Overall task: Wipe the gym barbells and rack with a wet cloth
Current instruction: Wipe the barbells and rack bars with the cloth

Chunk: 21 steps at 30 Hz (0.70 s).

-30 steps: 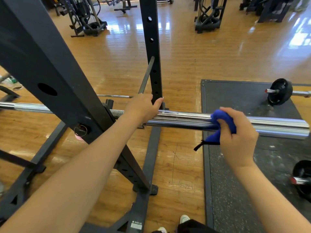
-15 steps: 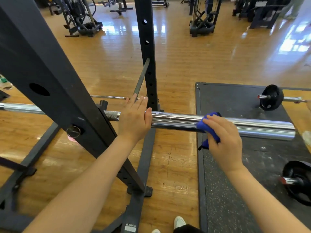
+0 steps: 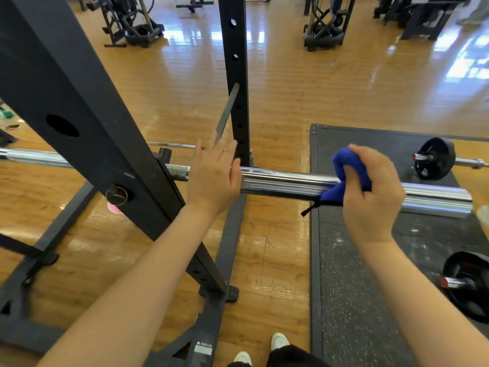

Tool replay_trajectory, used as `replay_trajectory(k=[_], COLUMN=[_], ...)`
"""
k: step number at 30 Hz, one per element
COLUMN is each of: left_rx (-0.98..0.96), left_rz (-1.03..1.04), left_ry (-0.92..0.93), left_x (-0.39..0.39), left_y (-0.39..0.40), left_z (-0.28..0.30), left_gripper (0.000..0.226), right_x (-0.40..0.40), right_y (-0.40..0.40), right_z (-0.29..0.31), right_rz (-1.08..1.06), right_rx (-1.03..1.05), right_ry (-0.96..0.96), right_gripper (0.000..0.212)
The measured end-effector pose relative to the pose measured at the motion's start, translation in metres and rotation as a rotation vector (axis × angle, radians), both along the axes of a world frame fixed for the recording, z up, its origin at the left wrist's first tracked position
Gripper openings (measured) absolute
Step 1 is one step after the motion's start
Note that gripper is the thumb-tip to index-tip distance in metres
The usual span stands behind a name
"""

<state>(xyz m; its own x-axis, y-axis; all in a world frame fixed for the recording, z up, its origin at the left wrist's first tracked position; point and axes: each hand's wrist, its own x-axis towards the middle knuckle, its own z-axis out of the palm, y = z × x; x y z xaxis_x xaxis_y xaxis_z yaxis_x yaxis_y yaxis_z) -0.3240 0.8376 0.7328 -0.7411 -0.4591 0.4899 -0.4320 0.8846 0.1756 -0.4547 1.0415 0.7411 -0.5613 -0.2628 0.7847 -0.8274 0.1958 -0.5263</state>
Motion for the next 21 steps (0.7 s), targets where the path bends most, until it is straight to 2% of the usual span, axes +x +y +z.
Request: replay_trajectory(k=[3,6,8,11,14,17,19,21], left_rx=[-0.077,-0.070,-0.051,-0.003,0.080,0.296,0.378,0.343], left_rz=[-0.009,-0.008,-0.034,-0.041,-0.018,0.027,0.036,0.024], left_ry=[-0.026,-0.040,-0.056,-0.091,-0.201,-0.323,-0.299,-0.188], left_x=[0.008,0.002,-0.002,-0.004,-0.009,-0.025,-0.031,-0.030], left_y=[0.003,-0.003,-0.005,-0.007,-0.007,-0.019,-0.023,-0.025], left_z=[-0.015,-0.013,-0.010,-0.004,0.017,0.028,0.031,0.027], left_gripper=[0.047,0.049,0.050,0.055,0.061,0.053,0.053,0.051], right_x=[-0.006,-0.010,-0.011,-0.004,0.017,0.031,0.029,0.023], right_y=[-0.015,-0.021,-0.018,-0.005,0.004,0.010,0.014,0.016], right_z=[-0.001,-0.013,-0.018,-0.034,-0.059,-0.079,-0.076,-0.063], right_rz=[0.088,0.075,0.091,0.067,0.100,0.176,0.189,0.215], right_rx=[0.198,0.445,0.434,0.294,0.229,0.297,0.305,0.273], right_ry=[-0.076,0.001,0.013,0.111,0.169,0.112,0.113,0.140], right_gripper=[0.025,0.028,0.031,0.031,0.030,0.031,0.032,0.032])
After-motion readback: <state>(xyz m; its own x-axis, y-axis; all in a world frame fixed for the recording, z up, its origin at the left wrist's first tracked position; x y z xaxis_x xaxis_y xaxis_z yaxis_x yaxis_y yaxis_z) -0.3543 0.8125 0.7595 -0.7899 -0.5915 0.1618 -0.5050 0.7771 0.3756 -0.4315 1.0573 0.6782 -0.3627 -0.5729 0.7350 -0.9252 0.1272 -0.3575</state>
